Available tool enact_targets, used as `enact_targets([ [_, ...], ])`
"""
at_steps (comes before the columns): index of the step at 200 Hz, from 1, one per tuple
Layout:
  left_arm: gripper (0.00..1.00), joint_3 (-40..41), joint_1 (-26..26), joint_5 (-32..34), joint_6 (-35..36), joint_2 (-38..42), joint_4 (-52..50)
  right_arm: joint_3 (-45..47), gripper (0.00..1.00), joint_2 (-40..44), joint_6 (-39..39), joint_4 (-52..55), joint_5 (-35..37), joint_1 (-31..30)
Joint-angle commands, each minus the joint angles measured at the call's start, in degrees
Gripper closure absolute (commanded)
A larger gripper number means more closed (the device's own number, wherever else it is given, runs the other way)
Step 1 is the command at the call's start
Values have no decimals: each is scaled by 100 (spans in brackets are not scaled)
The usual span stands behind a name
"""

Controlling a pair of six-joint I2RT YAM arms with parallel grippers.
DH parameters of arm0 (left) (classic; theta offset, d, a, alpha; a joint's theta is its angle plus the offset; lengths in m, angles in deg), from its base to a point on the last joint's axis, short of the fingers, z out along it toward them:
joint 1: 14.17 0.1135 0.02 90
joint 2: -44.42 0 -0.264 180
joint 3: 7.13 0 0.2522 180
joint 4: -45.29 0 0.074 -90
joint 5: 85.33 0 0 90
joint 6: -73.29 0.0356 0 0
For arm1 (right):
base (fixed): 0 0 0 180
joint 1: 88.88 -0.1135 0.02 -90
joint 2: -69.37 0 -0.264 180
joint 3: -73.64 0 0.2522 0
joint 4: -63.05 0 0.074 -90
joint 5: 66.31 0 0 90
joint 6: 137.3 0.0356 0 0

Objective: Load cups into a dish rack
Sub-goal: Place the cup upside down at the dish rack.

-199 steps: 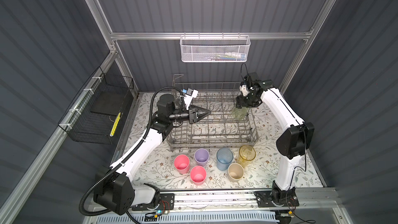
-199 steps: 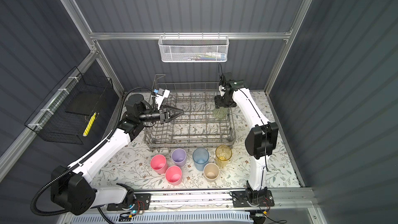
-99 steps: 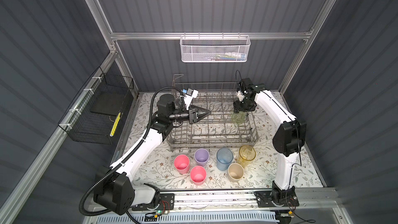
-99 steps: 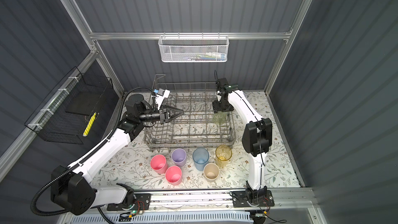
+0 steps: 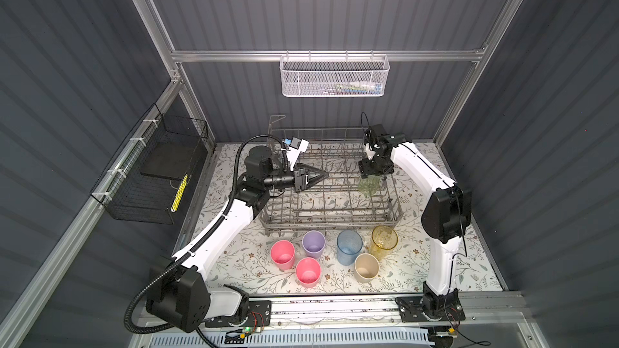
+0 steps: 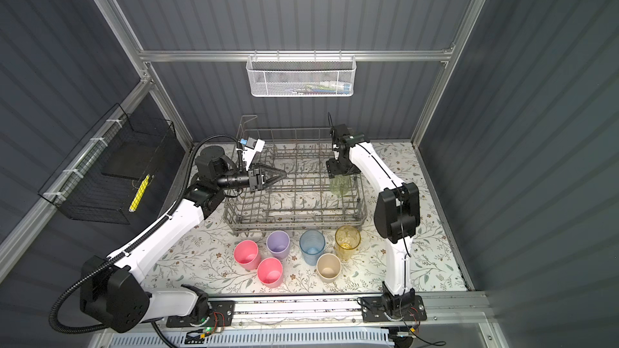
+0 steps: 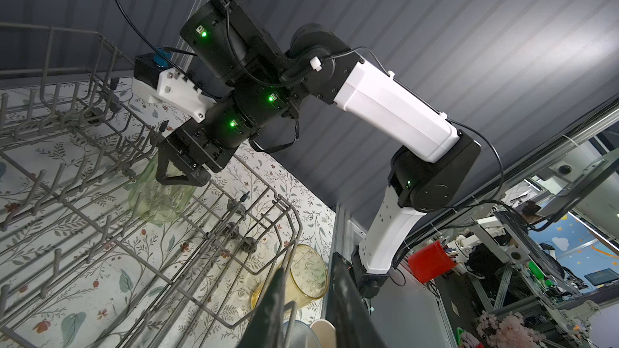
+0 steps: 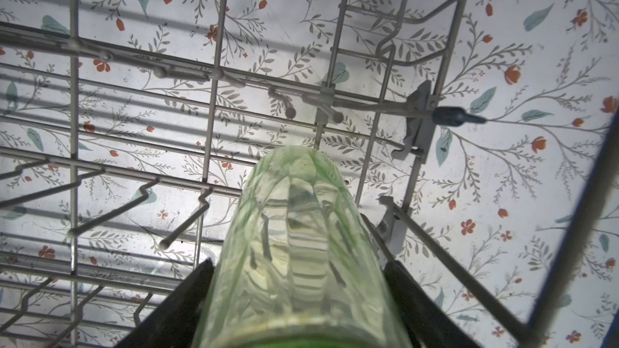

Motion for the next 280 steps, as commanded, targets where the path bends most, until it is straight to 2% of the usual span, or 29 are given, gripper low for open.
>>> enact_targets([
  [1,74,-1,43,-140,58,-46,154,110,13,-27,14,-43,173,-36],
  [48,74,-1,43,-139,49,-75,158,216,1,198,27,-146,284,-36],
  [135,74,-1,43,-154,-39,-126,242,440,1,1336,126,-652,857,-27],
  [162,73,-9,43,-138,-39,-134,227,676,1,2020,124,-713,1047,-36],
  [202,72,-95,43,38,45,-178,65,1835,1,3776,154,-797,908,-192],
  [222,70,-218,43,168,127,-262,-77,2393,5,4527,176,-498,853,-471],
  [239,59,-314,43,274,154,-352,-96,2728,14,4972,244,16,879,-877],
  [258,49,-427,43,433,105,-455,-75,3090,23,5300,595,562,834,-1356],
  [280,46,-561,43,579,60,-588,-24,3594,31,5641,1118,894,776,-1923],
])
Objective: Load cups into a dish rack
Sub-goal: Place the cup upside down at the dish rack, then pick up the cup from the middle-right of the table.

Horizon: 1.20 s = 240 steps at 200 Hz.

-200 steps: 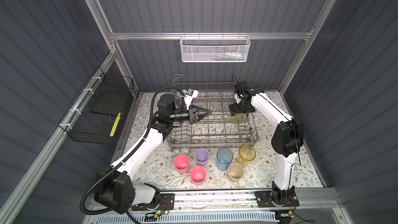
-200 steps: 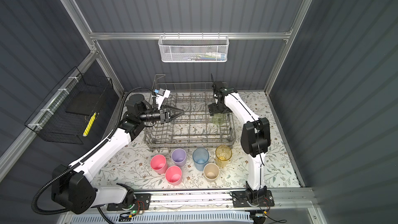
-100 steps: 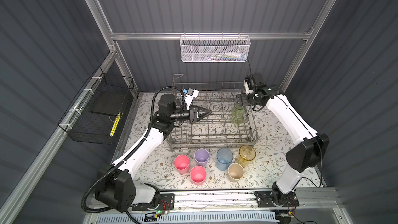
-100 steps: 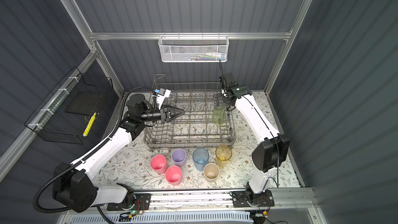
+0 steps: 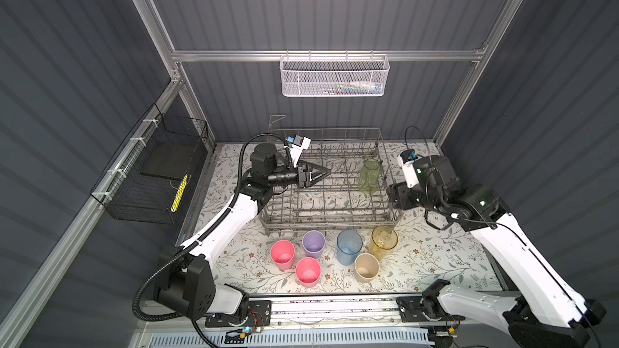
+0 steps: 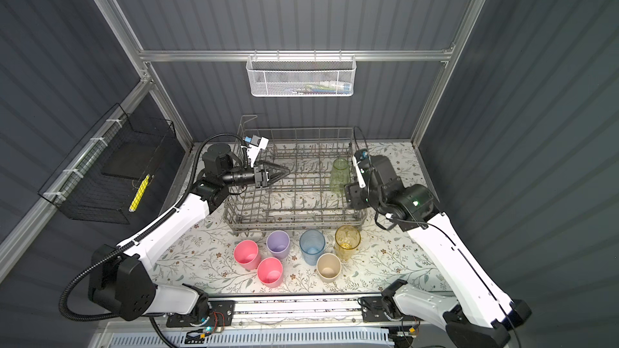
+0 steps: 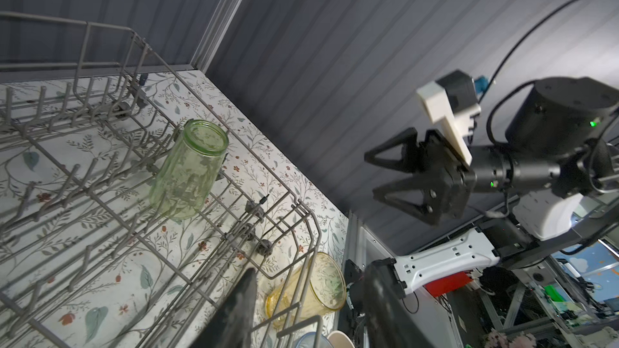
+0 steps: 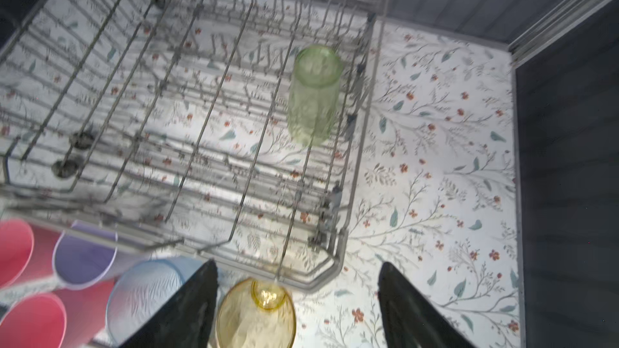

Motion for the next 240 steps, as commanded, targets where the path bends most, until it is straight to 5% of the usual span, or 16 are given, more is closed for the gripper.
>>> enact_targets([
  [1,46,-304,34,201,11,-123,34,507,31,142,653,807,-73,-466],
  [61,46,-378,34,22,-367,-336,450,1600,42,582,1778,729,-332,-1020],
  [240,48,-350,34,-198,-528,-453,645,3209,67,883,2896,-320,386,-759],
])
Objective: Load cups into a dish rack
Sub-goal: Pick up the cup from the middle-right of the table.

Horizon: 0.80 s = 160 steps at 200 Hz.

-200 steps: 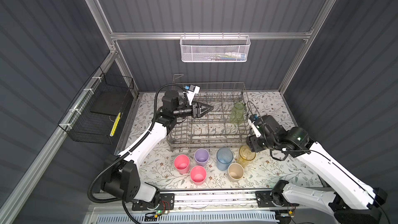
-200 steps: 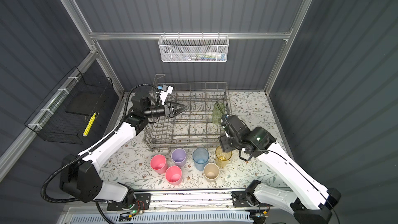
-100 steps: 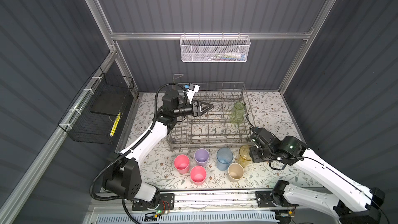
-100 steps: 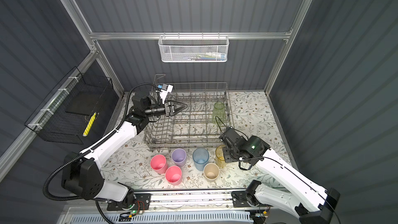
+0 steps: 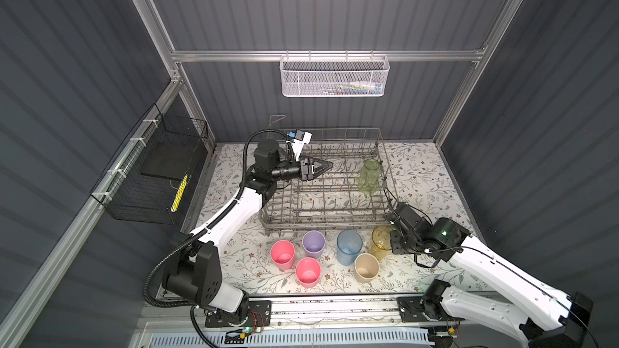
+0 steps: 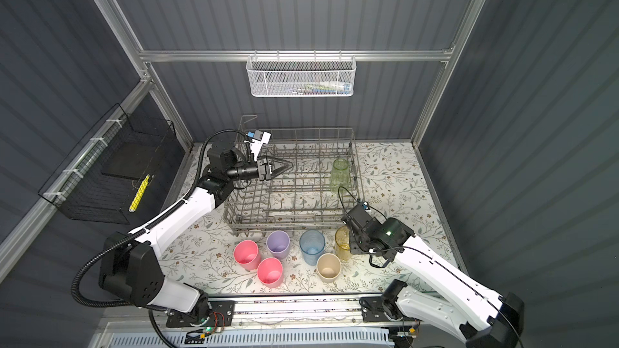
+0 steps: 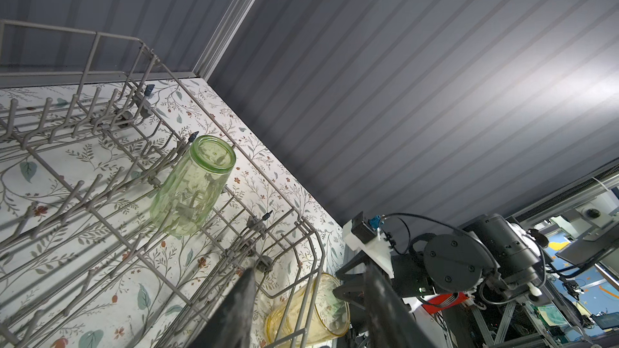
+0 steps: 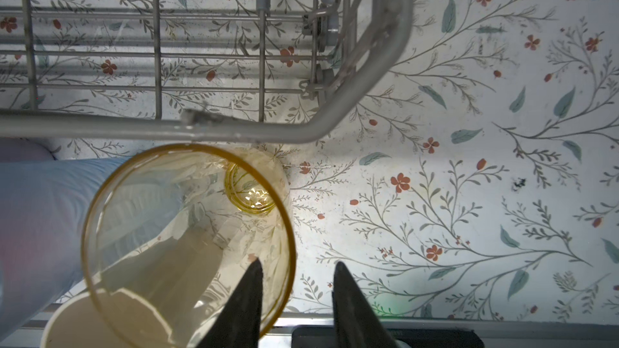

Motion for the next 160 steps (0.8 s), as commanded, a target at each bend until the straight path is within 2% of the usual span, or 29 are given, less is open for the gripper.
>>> enact_targets([
  [1,48,-121,34,-137,-53,7,116,161,67,60,234,-280,165,26],
  [105,48,-41,36,-132,-61,32,136,156,88,-124,374,-188,366,65],
  [160,48,-31,34,-137,-45,24,134,28,98,122,496,123,537,62],
])
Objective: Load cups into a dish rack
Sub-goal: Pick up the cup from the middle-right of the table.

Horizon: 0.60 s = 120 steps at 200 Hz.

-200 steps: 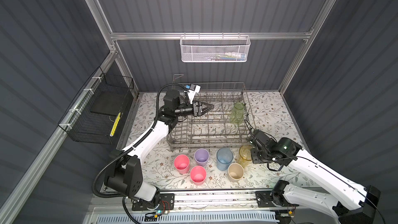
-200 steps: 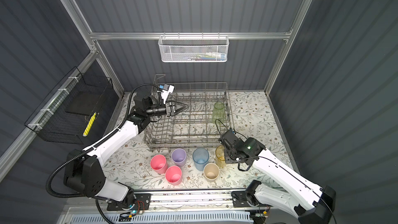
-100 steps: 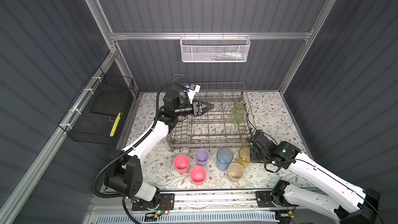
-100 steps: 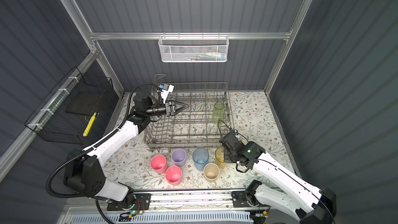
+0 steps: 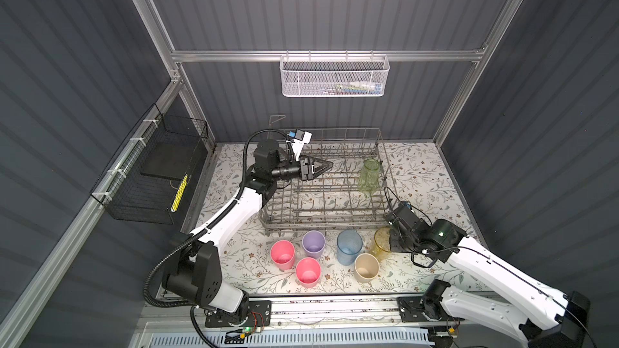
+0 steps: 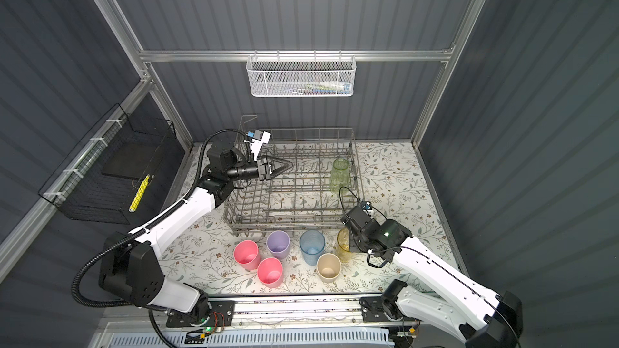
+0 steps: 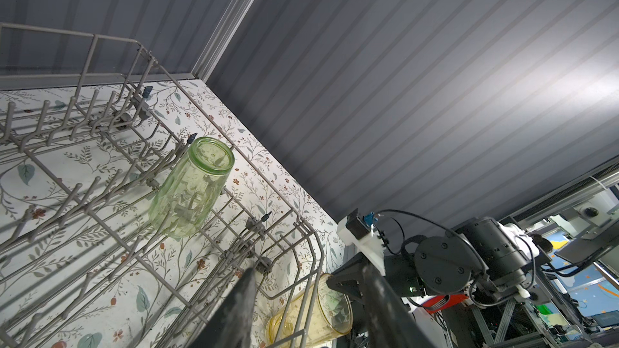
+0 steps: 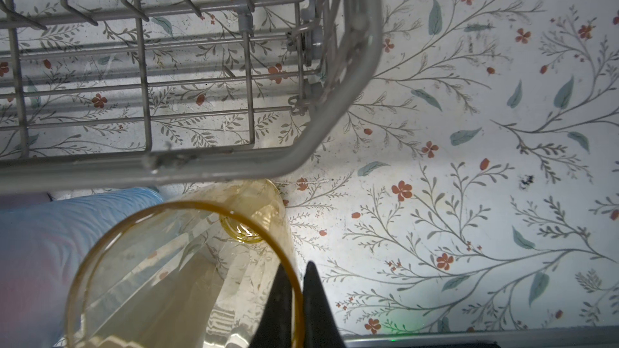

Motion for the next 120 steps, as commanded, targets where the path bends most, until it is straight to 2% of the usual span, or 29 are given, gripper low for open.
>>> enact_targets([
  [1,48,-32,34,-132,-40,25,97,-154,98,159,128,360,275,28],
  [59,48,-42,34,-125,-24,-6,106,-994,100,425,236,1545,684,30],
  [102,48,-107,34,-113,-8,-41,94,-2397,100,617,131,2489,950,31],
  [120,48,-146,34,-110,-4,-71,97,-3004,100,636,-93,2587,843,29],
])
